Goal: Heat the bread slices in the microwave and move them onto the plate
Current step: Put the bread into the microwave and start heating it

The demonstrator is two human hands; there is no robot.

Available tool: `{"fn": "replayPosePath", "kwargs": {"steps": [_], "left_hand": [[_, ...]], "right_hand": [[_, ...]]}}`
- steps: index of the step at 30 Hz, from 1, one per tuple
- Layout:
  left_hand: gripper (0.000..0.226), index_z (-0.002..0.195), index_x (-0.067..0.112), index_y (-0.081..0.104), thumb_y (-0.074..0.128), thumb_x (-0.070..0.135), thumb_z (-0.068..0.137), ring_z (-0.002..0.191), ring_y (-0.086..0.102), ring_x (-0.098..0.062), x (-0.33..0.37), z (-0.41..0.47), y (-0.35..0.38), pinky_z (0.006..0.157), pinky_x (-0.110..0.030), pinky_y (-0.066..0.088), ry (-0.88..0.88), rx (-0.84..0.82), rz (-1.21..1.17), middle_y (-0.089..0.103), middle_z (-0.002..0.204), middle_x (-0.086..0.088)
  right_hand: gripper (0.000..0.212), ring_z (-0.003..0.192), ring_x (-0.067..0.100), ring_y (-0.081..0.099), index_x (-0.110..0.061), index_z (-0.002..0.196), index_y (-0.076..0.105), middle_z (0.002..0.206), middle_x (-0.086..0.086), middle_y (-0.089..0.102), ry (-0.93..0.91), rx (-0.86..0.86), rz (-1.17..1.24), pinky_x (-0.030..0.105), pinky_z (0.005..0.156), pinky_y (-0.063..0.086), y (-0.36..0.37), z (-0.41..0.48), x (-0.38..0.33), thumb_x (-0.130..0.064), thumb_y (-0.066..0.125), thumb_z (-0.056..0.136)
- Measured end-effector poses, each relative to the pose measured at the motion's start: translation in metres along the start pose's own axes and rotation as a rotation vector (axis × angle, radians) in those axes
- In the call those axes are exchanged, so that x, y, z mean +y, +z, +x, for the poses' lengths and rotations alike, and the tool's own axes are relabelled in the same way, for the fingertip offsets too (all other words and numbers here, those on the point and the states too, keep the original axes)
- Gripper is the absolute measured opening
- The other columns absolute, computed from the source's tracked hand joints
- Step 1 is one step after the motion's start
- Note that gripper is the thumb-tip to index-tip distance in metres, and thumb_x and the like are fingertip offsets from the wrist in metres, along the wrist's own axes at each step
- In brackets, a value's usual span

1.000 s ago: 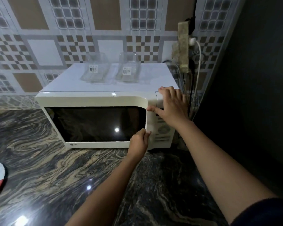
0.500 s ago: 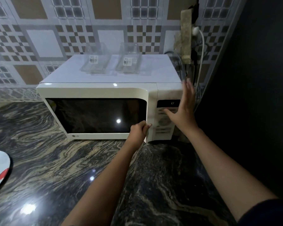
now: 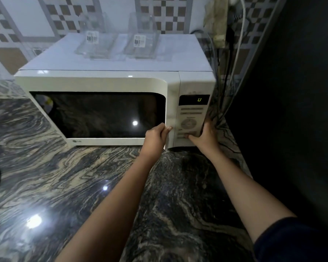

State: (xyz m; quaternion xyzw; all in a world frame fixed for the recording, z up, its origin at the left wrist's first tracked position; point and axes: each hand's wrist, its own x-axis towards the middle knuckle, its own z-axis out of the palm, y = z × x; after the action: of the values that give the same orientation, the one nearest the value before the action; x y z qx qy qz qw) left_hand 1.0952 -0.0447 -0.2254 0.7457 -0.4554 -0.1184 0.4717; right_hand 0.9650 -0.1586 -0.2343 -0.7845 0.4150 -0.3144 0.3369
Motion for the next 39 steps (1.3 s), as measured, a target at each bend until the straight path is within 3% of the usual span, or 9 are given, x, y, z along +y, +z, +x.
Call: {"fn": "replayPosePath", "kwargs": {"steps": [5, 12, 19, 22, 25, 30, 39], "left_hand": [[0.034, 0.067, 0.007, 0.039, 0.05, 0.022, 0.096, 0.054, 0.036, -0.016, -0.002, 0.0, 0.003, 0.055, -0.027, 0.024, 0.028, 0.024, 0.012, 0.038, 0.055, 0.002], [0.035, 0.066, 0.009, 0.038, 0.05, 0.022, 0.096, 0.049, 0.03, -0.009, -0.004, -0.001, 0.004, 0.054, -0.026, 0.022, 0.051, 0.048, 0.011, 0.032, 0.052, 0.007], [0.035, 0.066, 0.005, 0.042, 0.05, 0.023, 0.096, 0.053, 0.033, -0.017, -0.003, 0.0, 0.003, 0.055, -0.028, 0.024, 0.037, 0.033, 0.012, 0.035, 0.054, 0.003], [0.036, 0.067, 0.003, 0.042, 0.05, 0.024, 0.096, 0.058, 0.036, -0.023, 0.003, -0.001, -0.001, 0.055, -0.028, 0.023, 0.018, 0.021, 0.015, 0.039, 0.058, -0.007], [0.035, 0.067, 0.006, 0.041, 0.05, 0.023, 0.096, 0.059, 0.037, -0.024, 0.002, -0.002, 0.0, 0.055, -0.027, 0.023, -0.006, 0.008, 0.011, 0.039, 0.057, -0.006], [0.034, 0.069, 0.005, 0.044, 0.05, 0.024, 0.096, 0.06, 0.039, -0.021, 0.008, -0.004, 0.0, 0.054, -0.027, 0.024, -0.049, 0.01, -0.008, 0.041, 0.057, -0.003], [0.035, 0.067, 0.005, 0.042, 0.05, 0.024, 0.095, 0.058, 0.035, -0.019, 0.007, -0.004, 0.001, 0.053, -0.027, 0.023, -0.05, 0.013, -0.024, 0.037, 0.054, 0.001]], "right_hand": [[0.069, 0.117, 0.023, 0.052, -0.01, 0.129, 0.045, 0.126, 0.01, 0.054, 0.007, 0.026, 0.053, 0.022, 0.087, 0.04, 0.005, 0.004, 0.007, -0.011, 0.079, 0.069], [0.065, 0.098, 0.009, 0.055, -0.013, 0.122, 0.05, 0.108, -0.003, 0.058, 0.021, 0.031, 0.143, 0.025, 0.082, 0.046, 0.001, 0.005, 0.003, -0.01, 0.082, 0.066], [0.073, 0.104, 0.017, 0.058, -0.016, 0.12, 0.047, 0.116, 0.004, 0.06, 0.073, 0.022, 0.185, 0.031, 0.085, 0.05, 0.002, 0.009, 0.004, -0.011, 0.086, 0.059], [0.068, 0.098, 0.012, 0.055, -0.013, 0.121, 0.048, 0.11, 0.002, 0.059, 0.089, 0.001, 0.223, 0.025, 0.08, 0.045, -0.007, 0.006, -0.004, -0.006, 0.083, 0.063], [0.055, 0.098, 0.01, 0.053, -0.009, 0.123, 0.051, 0.105, -0.002, 0.056, 0.093, -0.052, 0.223, 0.022, 0.081, 0.042, -0.013, 0.005, -0.005, -0.006, 0.076, 0.074], [0.04, 0.104, 0.019, 0.059, -0.008, 0.12, 0.057, 0.108, 0.003, 0.062, 0.06, -0.055, 0.259, 0.027, 0.085, 0.046, -0.021, 0.005, -0.007, -0.01, 0.068, 0.083], [0.036, 0.105, 0.023, 0.062, -0.01, 0.116, 0.061, 0.112, 0.01, 0.067, 0.083, -0.032, 0.212, 0.035, 0.089, 0.051, -0.02, 0.004, -0.009, -0.017, 0.069, 0.082]]}}
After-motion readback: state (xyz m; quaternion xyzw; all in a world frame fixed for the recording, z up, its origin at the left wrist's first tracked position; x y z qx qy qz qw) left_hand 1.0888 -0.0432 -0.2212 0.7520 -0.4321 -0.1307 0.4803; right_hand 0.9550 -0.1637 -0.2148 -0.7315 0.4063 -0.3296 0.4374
